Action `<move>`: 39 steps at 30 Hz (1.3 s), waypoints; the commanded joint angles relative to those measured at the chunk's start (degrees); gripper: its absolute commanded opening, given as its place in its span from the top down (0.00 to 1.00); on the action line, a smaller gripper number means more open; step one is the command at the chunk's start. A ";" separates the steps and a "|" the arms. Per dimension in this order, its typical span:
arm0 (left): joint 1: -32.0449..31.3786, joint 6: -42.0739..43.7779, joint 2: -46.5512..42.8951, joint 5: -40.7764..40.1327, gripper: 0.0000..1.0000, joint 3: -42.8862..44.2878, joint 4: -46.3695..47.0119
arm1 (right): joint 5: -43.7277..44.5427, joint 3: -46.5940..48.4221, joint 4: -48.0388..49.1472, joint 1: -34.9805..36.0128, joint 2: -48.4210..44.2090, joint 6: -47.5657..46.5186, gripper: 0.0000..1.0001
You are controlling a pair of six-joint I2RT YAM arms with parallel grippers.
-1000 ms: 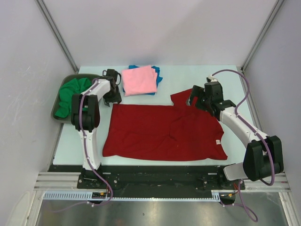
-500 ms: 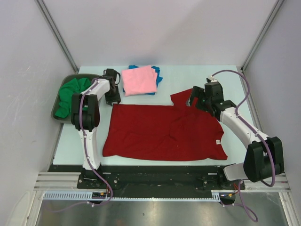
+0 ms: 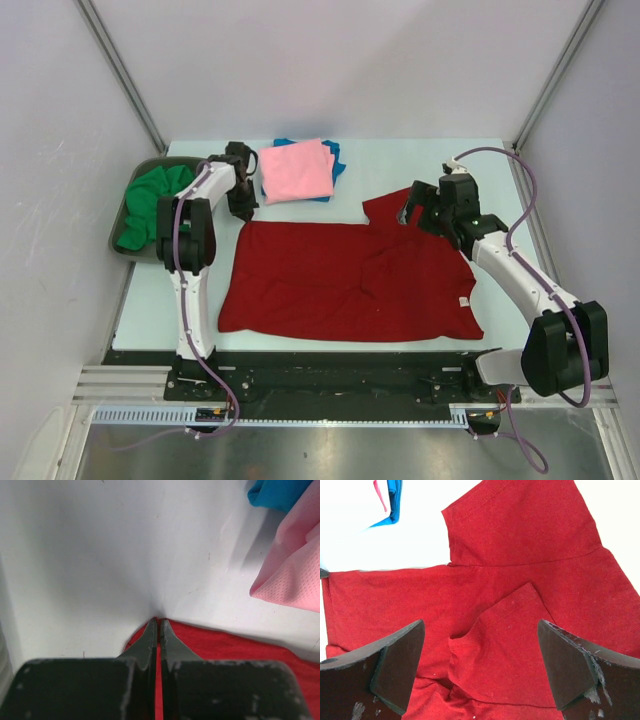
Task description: Fold and stack the t-shirts
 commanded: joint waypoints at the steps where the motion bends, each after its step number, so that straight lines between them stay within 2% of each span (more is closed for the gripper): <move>1: -0.09 1.46 1.25 2.96 1.00 -0.66 1.31 | 1.60 0.32 0.73 -0.47 -0.19 -0.59 0.00; 8: 0.18 -0.04 -3.41 5.42 1.00 -2.68 1.84 | 0.63 1.37 9.61 -5.12 9.04 1.34 0.00; 14: 0.53 -0.56 -6.83 6.83 1.00 -6.63 3.94 | -0.34 7.34 13.66 -8.21 21.06 1.08 0.01; 21: 0.97 -1.35 -8.33 8.23 1.00 -9.10 6.84 | -2.27 16.04 15.86 -10.05 31.00 -0.15 0.01; 26: 1.32 -1.88 -7.81 9.55 1.00 -9.19 7.46 | -2.80 24.46 14.63 -10.50 38.13 -0.94 0.02; 31: 1.84 -2.23 -7.37 8.58 1.00 -9.19 7.02 | -3.33 34.84 7.52 -10.06 47.87 -2.17 0.06; 39: 2.90 -2.50 -8.25 9.55 1.00 -9.63 7.37 | -1.39 45.30 2.33 -9.27 54.13 -5.33 0.08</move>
